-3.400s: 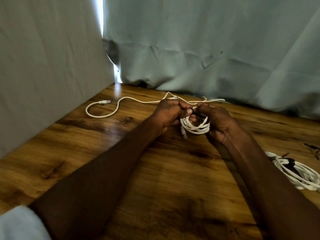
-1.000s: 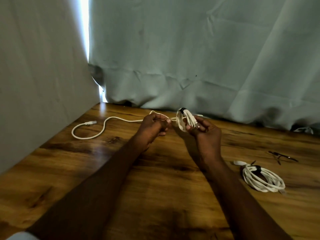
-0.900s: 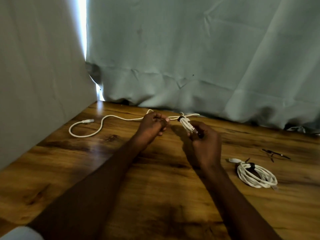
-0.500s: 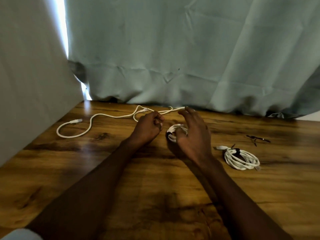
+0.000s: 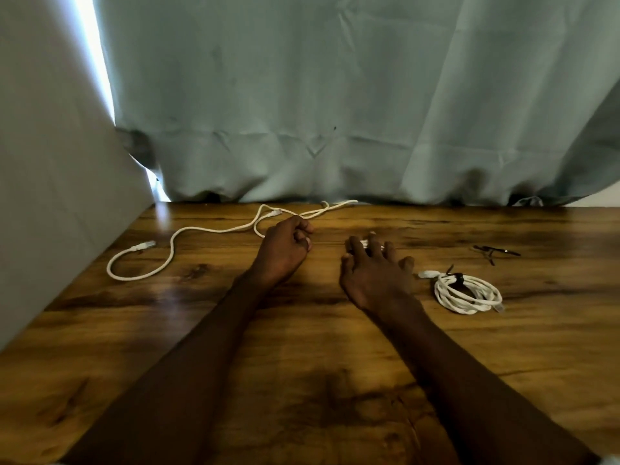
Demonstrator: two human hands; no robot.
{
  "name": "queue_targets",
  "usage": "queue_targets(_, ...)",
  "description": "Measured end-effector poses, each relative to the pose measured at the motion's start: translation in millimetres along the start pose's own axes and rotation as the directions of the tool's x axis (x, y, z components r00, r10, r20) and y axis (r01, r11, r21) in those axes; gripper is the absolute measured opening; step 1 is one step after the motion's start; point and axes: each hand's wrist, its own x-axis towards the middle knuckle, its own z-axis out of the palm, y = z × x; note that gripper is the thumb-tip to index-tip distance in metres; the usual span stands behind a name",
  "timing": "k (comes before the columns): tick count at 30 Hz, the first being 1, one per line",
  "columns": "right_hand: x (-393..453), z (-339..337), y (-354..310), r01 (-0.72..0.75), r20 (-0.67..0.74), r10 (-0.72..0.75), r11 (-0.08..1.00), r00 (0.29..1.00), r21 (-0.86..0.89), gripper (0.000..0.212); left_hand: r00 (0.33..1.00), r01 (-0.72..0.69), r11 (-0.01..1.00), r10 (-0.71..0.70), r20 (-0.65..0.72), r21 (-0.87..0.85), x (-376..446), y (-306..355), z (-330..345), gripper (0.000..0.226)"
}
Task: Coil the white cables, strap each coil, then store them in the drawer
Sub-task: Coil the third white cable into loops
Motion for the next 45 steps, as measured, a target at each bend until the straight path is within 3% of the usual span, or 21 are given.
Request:
queue_targets(6,-20.4,-5.6,32.5,-0.064,-0.064,0.058,0.993,0.996,-0.096,0.058,0.999,-0.011,0.997,0.009,0.035,0.079,-2.9,3.7,2.9,0.025)
queue_targets(15,-26.9,-14.4,52.6,-0.291,-0.071,0.285,0.951,0.956,-0.106,0.069,0.999,-0.025,0.992,0.020,0.045,0.123,-2.9,3.5,4.2,0.023)
queue_targets(17,-29.8,-18.6,51.6,-0.292,-0.125,0.279,0.951,0.952,-0.103,0.073,0.999,-0.026,0.992,0.021,0.035,0.127,-2.0,2.0,5.2,0.023)
queue_targets(21,-26.6,-25.0,10.1,-0.027,-0.341,0.034,0.999,0.939,0.024,0.059,0.991,-0.067,0.982,0.086,-0.103,0.178,-1.9,-1.4,4.9,0.021)
queue_targets(23,-11.0,-25.8,-22.2,0.103,-0.372,-0.053,0.988,0.927,0.116,0.050,0.959,-0.047,0.929,0.145,-0.244,0.366,0.4,-3.6,-2.9,0.024)
queue_targets(26,19.5,-11.2,-72.3,0.244,-0.330,-0.121,0.900,0.936,0.362,0.041,0.860,0.286,0.762,0.063,-0.506,0.581,3.1,-10.4,-31.5,0.043)
queue_targets(29,36.6,15.4,-100.6,0.352,-0.269,-0.246,0.797,0.931,0.491,0.044,0.740,0.578,0.617,-0.121,-0.661,0.534,1.9,-40.4,-60.7,0.061)
queue_targets(31,47.7,26.9,-101.6,0.430,-0.293,-0.324,0.773,0.899,0.466,0.050,0.725,0.636,0.550,-0.186,-0.663,0.541,0.0,-57.4,-68.9,0.057)
queue_targets(33,56.3,30.2,-95.7,0.461,-0.343,-0.325,0.748,0.881,0.476,0.053,0.775,0.606,0.527,-0.220,-0.593,0.596,2.2,-60.6,-66.4,0.049)
queue_targets(35,59.6,32.5,-90.9,0.482,-0.382,-0.317,0.723,0.868,0.494,0.056,0.787,0.593,0.531,-0.224,-0.575,0.605,5.8,-53.9,-60.0,0.046)
queue_targets(38,58.1,32.5,-92.9,0.501,-0.378,-0.345,0.716,0.859,0.486,0.065,0.708,0.659,0.576,-0.259,-0.657,0.484,8.5,-47.8,-60.9,0.056)
queue_targets(39,56.0,32.1,-93.7,0.516,-0.384,-0.359,0.713,0.851,0.475,0.069,0.716,0.652,0.583,-0.262,-0.647,0.486,7.0,-47.3,-62.8,0.052)
queue_targets(42,53.6,32.2,-94.4,0.554,-0.425,-0.391,0.740,0.816,0.383,0.071,0.799,0.568,0.625,-0.262,-0.541,0.536,2.5,-45.2,-67.7,0.026)
queue_targets(45,51.4,31.2,-99.0,0.533,-0.437,-0.415,0.824,0.798,0.190,0.048,0.874,0.350,0.823,-0.115,-0.471,0.448,-1.6,-36.0,-67.8,0.015)
